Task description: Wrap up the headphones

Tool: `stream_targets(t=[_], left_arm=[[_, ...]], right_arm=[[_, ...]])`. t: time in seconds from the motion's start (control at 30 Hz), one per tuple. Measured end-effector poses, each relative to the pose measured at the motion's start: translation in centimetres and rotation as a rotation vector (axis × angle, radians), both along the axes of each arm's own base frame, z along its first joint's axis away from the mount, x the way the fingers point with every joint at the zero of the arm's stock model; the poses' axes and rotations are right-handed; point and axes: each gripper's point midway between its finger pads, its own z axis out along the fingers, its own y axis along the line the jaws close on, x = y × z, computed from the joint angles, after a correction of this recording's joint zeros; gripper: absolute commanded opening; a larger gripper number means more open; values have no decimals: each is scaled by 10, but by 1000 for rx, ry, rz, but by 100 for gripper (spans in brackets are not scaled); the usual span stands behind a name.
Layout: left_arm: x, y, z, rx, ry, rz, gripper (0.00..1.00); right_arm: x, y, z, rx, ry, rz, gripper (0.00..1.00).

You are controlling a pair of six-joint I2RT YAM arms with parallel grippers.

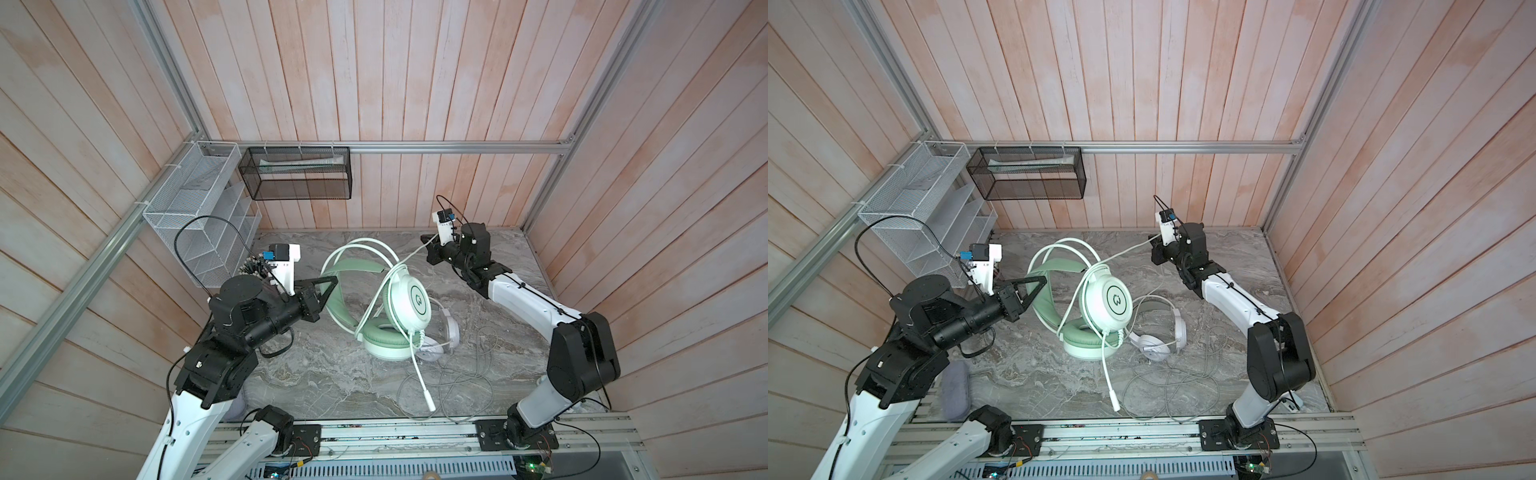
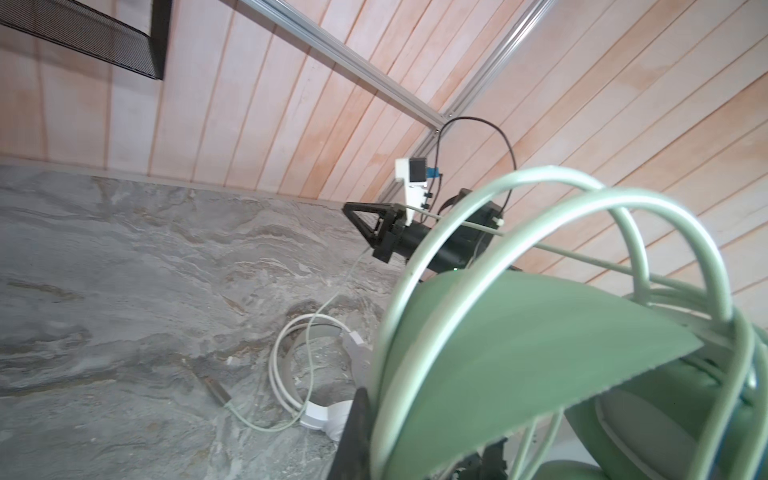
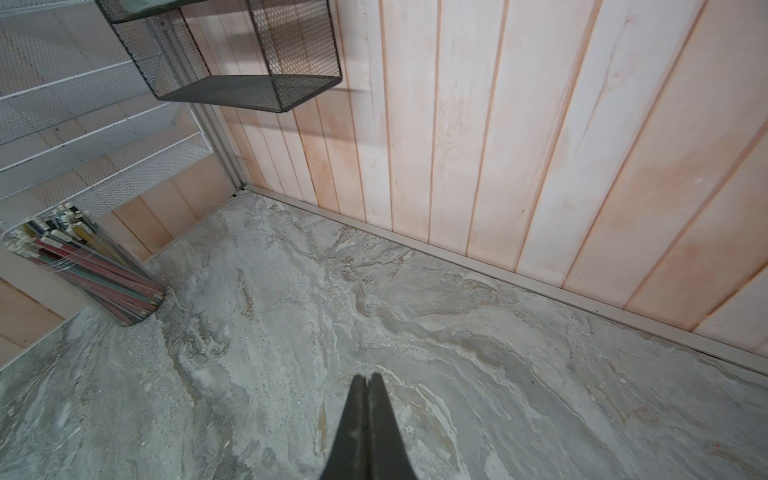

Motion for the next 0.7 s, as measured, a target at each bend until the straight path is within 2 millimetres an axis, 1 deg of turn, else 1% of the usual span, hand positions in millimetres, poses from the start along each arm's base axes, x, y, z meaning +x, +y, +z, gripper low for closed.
stream_targets(t=[0.17, 0.27, 0.43, 0.53, 0.7], left_arm=[[-2, -16, 20, -184, 47, -84, 0], [5, -22, 25, -264, 87, -100, 0], [22, -17, 29, -374, 139, -50, 0], [32, -12, 29, -442, 174, 1, 0], [49, -6, 33, -527, 211, 68, 0]], right_arm=[[-30, 50, 6, 20, -32, 105, 0], [-47, 70, 4, 49, -33, 145, 0], [-70, 90, -9, 128, -3, 175, 0], [-83, 97, -14, 194, 13, 201, 0], [-99, 107, -13, 266, 6, 244, 8]])
